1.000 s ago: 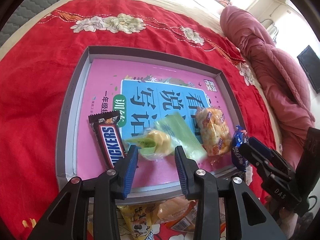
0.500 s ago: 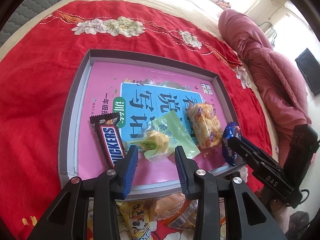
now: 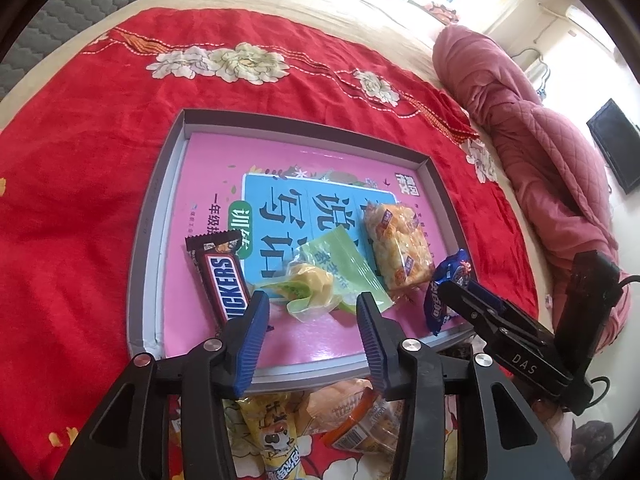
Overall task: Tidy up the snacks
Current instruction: 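Open the right tool to release the blue cookie pack onto the book, then withdraw both open tools from the tray back toward the snack pile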
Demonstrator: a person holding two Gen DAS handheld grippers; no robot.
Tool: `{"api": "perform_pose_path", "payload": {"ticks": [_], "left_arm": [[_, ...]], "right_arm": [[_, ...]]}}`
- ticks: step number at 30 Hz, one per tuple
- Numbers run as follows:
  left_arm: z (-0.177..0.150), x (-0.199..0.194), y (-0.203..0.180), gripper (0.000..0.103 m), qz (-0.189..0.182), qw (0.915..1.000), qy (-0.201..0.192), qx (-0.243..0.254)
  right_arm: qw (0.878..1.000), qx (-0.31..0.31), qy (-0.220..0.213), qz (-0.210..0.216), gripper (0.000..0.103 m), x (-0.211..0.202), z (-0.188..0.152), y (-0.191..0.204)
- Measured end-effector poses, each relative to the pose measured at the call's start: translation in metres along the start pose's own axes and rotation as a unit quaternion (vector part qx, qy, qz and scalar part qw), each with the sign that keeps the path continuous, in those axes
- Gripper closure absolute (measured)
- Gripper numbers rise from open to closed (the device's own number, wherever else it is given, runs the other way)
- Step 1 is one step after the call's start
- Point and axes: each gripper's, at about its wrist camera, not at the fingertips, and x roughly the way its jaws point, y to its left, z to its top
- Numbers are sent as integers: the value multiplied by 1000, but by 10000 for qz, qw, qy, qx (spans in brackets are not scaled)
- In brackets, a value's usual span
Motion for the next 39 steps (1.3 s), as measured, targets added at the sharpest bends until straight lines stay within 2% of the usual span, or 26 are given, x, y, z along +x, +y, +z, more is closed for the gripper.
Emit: {"api": "perform_pose_path", "payload": {"ticks": [8, 24, 29, 37, 39], "left_arm": [[0, -5, 0, 48, 9, 10000, -19, -8], [1, -32, 2, 43, 113, 9997, -218, -18], [-2, -41, 4, 43, 150, 9996, -245, -9], [-5, -51, 5, 39, 220, 9995, -244, 20], [-6, -54, 5, 39, 238, 9994, -264, 41]], "right_arm": [[9999, -50, -65, -81, 42, -4, 2, 0], [9958, -529, -668, -347, 16, -29, 12, 14], [9929, -719, -831, -445, 12, -38, 12, 22], [9906, -823, -1054, -298, 7, -56, 10, 28], [9893, -842, -1159, -263, 2, -63, 8, 29]]}}
